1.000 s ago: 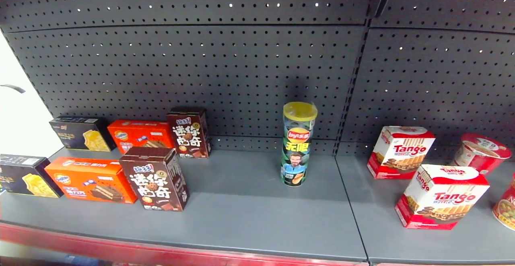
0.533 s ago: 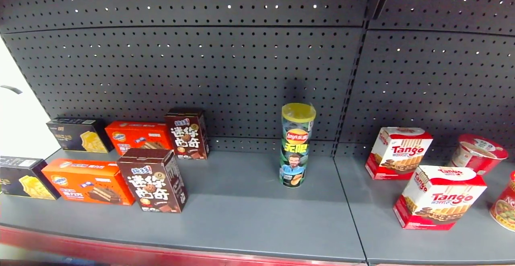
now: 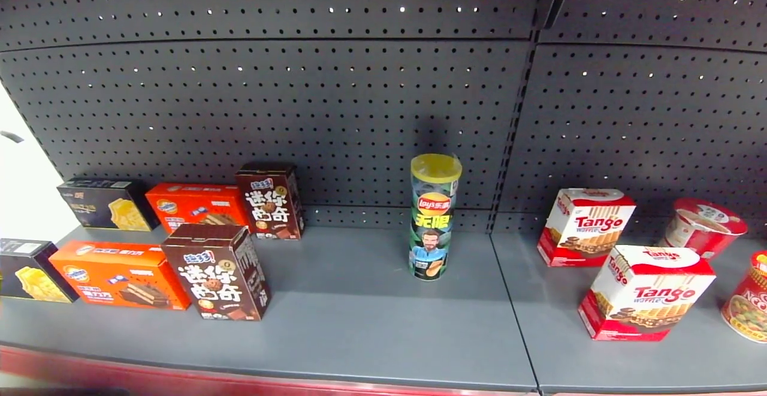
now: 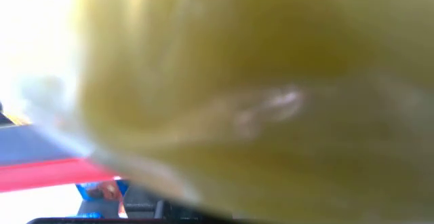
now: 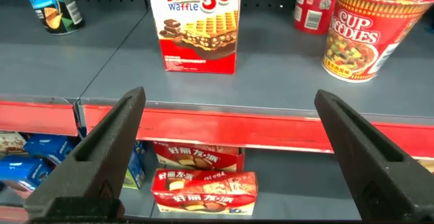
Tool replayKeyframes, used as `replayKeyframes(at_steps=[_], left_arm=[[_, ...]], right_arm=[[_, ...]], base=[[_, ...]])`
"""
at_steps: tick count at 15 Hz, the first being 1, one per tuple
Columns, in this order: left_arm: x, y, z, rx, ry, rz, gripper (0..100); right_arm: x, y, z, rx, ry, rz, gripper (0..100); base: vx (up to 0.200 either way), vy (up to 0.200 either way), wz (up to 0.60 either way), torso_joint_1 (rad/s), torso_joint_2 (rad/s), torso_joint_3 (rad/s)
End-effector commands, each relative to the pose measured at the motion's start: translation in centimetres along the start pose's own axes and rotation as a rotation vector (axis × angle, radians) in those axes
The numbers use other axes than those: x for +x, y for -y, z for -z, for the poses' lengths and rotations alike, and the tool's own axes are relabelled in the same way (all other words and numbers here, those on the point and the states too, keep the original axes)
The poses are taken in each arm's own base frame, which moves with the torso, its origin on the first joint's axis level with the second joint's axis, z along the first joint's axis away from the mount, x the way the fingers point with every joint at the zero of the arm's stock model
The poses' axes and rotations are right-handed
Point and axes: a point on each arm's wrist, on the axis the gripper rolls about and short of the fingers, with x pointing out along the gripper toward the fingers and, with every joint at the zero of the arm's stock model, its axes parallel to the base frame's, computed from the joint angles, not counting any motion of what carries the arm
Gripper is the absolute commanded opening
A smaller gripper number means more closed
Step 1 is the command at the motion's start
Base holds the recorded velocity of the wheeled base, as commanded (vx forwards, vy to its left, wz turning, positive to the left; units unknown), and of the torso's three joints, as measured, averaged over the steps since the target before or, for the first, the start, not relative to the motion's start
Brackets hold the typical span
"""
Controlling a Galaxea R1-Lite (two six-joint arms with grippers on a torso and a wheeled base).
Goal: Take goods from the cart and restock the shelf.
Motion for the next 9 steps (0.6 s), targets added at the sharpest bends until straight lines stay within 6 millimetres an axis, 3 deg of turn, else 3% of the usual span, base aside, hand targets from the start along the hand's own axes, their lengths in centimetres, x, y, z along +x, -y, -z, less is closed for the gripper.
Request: replayKeyframes(at_steps=[1, 3, 4, 5, 6, 7, 9], left_arm=[[-1.6, 0.4, -0.4, 0.021, 0.047, -0.024, 0], [-2.5, 0.6, -0.6, 0.043, 0.021, -0.030, 0], [-2.7, 0.6, -0.9, 0.044, 0.028, -0.033, 0], [-2.6, 0.6, -0.7, 0.043, 0.020, -0.034, 0], [-2.5, 0.6, -0.4, 0.043, 0.010, -0.034, 0], [-2.4, 0.6, -0.2, 0.044, 0.005, -0.034, 0], [-2.2, 0.5, 0.1, 0.040, -0.004, -0.046, 0]], right_arm=[[0.0, 0.0, 0.0, -0.001, -0.005, -0.002, 100], [-0.1, 0.1, -0.3, -0.021, 0.010, 0.049, 100], [-0.6, 0.1, -4.0, -0.047, 0.086, 0.025, 100], [1.0, 0.0, -10.5, -0.045, 0.077, -0.029, 100], [1.6, 0.0, -12.7, -0.053, 0.092, -0.079, 100], [1.4, -0.1, -13.7, -0.061, 0.114, -0.144, 100], [2.4, -0.3, -13.8, -0.202, 0.041, -0.248, 100]], base=[[0.000, 0.000, 0.00, 0.000, 0.00, 0.000], [0.000, 0.000, 0.00, 0.000, 0.00, 0.000], [0.000, 0.000, 0.00, 0.000, 0.00, 0.000], [0.000, 0.000, 0.00, 0.000, 0.00, 0.000], [0.000, 0.000, 0.00, 0.000, 0.00, 0.000], [0.000, 0.000, 0.00, 0.000, 0.00, 0.000], [0.000, 0.000, 0.00, 0.000, 0.00, 0.000]])
